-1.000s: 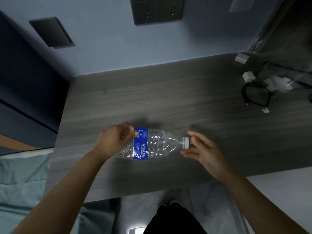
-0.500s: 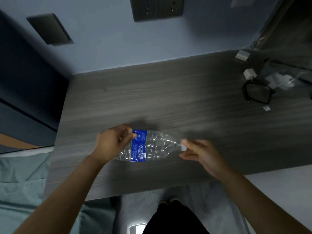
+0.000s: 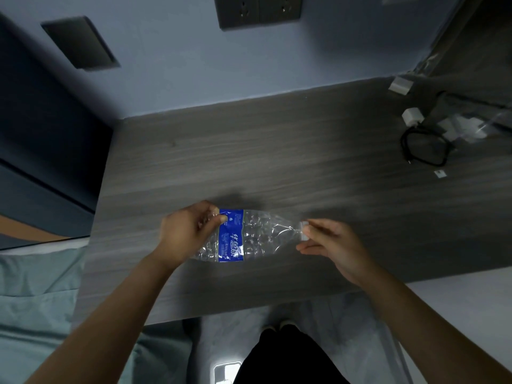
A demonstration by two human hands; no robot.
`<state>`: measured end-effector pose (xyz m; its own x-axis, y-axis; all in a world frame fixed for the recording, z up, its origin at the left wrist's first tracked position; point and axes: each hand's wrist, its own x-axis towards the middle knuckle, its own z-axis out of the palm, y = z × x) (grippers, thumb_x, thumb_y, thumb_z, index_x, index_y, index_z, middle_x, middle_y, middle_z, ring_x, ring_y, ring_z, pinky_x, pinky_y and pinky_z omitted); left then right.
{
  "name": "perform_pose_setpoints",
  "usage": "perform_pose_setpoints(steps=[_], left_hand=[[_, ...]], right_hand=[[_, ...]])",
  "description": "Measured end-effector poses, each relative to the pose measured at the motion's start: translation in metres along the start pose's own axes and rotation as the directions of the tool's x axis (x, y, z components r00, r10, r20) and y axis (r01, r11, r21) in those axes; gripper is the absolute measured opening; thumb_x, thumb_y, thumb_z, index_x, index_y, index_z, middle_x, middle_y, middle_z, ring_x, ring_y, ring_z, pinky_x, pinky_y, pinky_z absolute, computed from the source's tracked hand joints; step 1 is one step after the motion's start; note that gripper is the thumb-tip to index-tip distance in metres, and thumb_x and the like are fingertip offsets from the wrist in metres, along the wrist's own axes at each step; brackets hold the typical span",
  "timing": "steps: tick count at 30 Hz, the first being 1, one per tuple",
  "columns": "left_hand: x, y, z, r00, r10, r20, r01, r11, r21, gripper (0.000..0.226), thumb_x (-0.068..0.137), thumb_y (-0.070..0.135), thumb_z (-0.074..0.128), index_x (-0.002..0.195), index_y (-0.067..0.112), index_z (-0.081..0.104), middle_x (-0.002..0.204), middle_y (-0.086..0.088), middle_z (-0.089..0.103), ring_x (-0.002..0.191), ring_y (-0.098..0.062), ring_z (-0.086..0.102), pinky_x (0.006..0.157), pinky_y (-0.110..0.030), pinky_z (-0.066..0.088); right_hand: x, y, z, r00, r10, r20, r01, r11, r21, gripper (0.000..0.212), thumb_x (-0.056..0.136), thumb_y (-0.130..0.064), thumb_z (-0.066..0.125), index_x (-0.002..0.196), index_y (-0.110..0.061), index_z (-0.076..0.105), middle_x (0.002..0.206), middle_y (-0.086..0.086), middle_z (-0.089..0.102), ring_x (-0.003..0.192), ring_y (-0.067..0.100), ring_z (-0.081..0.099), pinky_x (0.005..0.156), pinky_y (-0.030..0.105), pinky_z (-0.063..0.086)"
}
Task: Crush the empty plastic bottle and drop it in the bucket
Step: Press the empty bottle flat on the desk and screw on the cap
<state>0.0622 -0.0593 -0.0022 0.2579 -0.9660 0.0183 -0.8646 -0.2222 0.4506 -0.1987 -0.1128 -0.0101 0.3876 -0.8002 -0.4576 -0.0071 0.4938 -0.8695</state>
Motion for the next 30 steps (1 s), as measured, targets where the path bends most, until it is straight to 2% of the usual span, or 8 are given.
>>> perform_pose_setpoints(steps=[8, 13, 18, 21, 23, 25, 27, 30], left_hand=[[0.0, 0.0, -0.002, 0.982, 0.176, -0.076, -0.17, 0.983, 0.071, 0.046, 0.075, 0.058, 0.042, 0.084, 0.02, 0.066, 0.07, -0.002, 0.071, 0.06, -0.021, 0.065, 0.052, -0.018, 0.035], [-0.007, 0.0, -0.003, 0.974, 0.204, -0.101, -0.194, 0.976, 0.103, 0.057, 0.076, 0.064, 0.042, 0.083, 0.014, 0.068, 0.07, -0.006, 0.072, 0.058, -0.025, 0.066, 0.057, -0.024, 0.042], [-0.003, -0.005, -0.006, 0.987, -0.007, 0.163, 0.022, 0.995, -0.092, 0.02, 0.077, 0.041, 0.068, 0.085, 0.025, 0.06, 0.07, 0.007, 0.063, 0.058, -0.006, 0.054, 0.059, -0.018, 0.039], [-0.002, -0.006, -0.006, 0.935, 0.013, 0.355, 0.023, 0.995, -0.098, 0.018, 0.08, 0.033, 0.068, 0.093, 0.021, 0.062, 0.085, 0.0, 0.068, 0.071, -0.013, 0.06, 0.073, -0.031, 0.047], [-0.004, -0.001, -0.007, 0.912, 0.05, 0.407, 0.015, 0.988, -0.155, 0.018, 0.084, 0.029, 0.065, 0.092, 0.013, 0.066, 0.086, -0.008, 0.07, 0.071, -0.016, 0.059, 0.073, -0.033, 0.049], [-0.008, 0.006, -0.01, 0.895, 0.076, 0.439, 0.037, 0.969, -0.244, 0.014, 0.085, 0.023, 0.064, 0.085, 0.009, 0.068, 0.079, -0.015, 0.069, 0.062, -0.009, 0.057, 0.062, -0.019, 0.047], [-0.012, 0.013, -0.012, 0.885, 0.085, 0.458, 0.068, 0.949, -0.308, 0.008, 0.084, 0.018, 0.065, 0.077, 0.015, 0.067, 0.069, -0.006, 0.066, 0.055, 0.001, 0.056, 0.053, -0.005, 0.041], [-0.02, 0.019, -0.015, 0.89, 0.084, 0.448, 0.07, 0.946, -0.316, 0.009, 0.083, 0.017, 0.065, 0.075, 0.013, 0.065, 0.068, -0.001, 0.063, 0.056, 0.0, 0.055, 0.055, -0.006, 0.04]], right_hand=[[-0.004, 0.0, 0.001, 0.994, 0.106, -0.028, -0.103, 0.991, 0.088, 0.018, 0.088, -0.009, 0.052, 0.071, -0.005, 0.057, 0.053, 0.002, 0.055, 0.045, 0.013, 0.065, 0.05, 0.022, 0.057], [-0.006, 0.0, 0.004, 0.992, 0.128, -0.013, -0.126, 0.988, 0.085, 0.019, 0.089, -0.011, 0.051, 0.071, -0.006, 0.056, 0.063, 0.007, 0.054, 0.043, 0.011, 0.064, 0.05, 0.021, 0.057], [-0.007, 0.001, 0.004, 0.996, 0.083, -0.026, -0.082, 0.996, 0.046, 0.019, 0.089, -0.012, 0.052, 0.07, -0.008, 0.057, 0.063, 0.006, 0.055, 0.045, 0.01, 0.064, 0.051, 0.02, 0.057], [-0.007, 0.004, 0.001, 0.996, 0.081, -0.042, -0.08, 0.996, 0.042, 0.014, 0.088, -0.009, 0.052, 0.075, -0.008, 0.057, 0.068, 0.005, 0.055, 0.046, 0.008, 0.065, 0.051, 0.018, 0.056], [-0.007, 0.004, -0.003, 0.996, 0.079, -0.049, -0.078, 0.997, 0.021, 0.01, 0.089, -0.01, 0.052, 0.081, -0.007, 0.058, 0.071, 0.005, 0.056, 0.046, 0.007, 0.065, 0.051, 0.016, 0.056], [-0.008, 0.003, -0.006, 0.996, 0.07, -0.059, -0.072, 0.997, -0.04, 0.01, 0.089, -0.012, 0.051, 0.09, -0.005, 0.058, 0.074, 0.005, 0.058, 0.047, 0.006, 0.064, 0.052, 0.016, 0.055], [-0.012, 0.002, -0.008, 0.995, 0.06, -0.079, -0.067, 0.994, -0.091, 0.017, 0.09, -0.016, 0.049, 0.099, -0.004, 0.059, 0.075, 0.004, 0.059, 0.052, 0.01, 0.064, 0.053, 0.016, 0.054], [-0.021, 0.002, -0.017, 0.992, 0.056, -0.113, -0.07, 0.989, -0.128, 0.033, 0.093, -0.021, 0.044, 0.112, 0.003, 0.055, 0.088, 0.015, 0.06, 0.065, 0.018, 0.061, 0.057, 0.018, 0.054]])
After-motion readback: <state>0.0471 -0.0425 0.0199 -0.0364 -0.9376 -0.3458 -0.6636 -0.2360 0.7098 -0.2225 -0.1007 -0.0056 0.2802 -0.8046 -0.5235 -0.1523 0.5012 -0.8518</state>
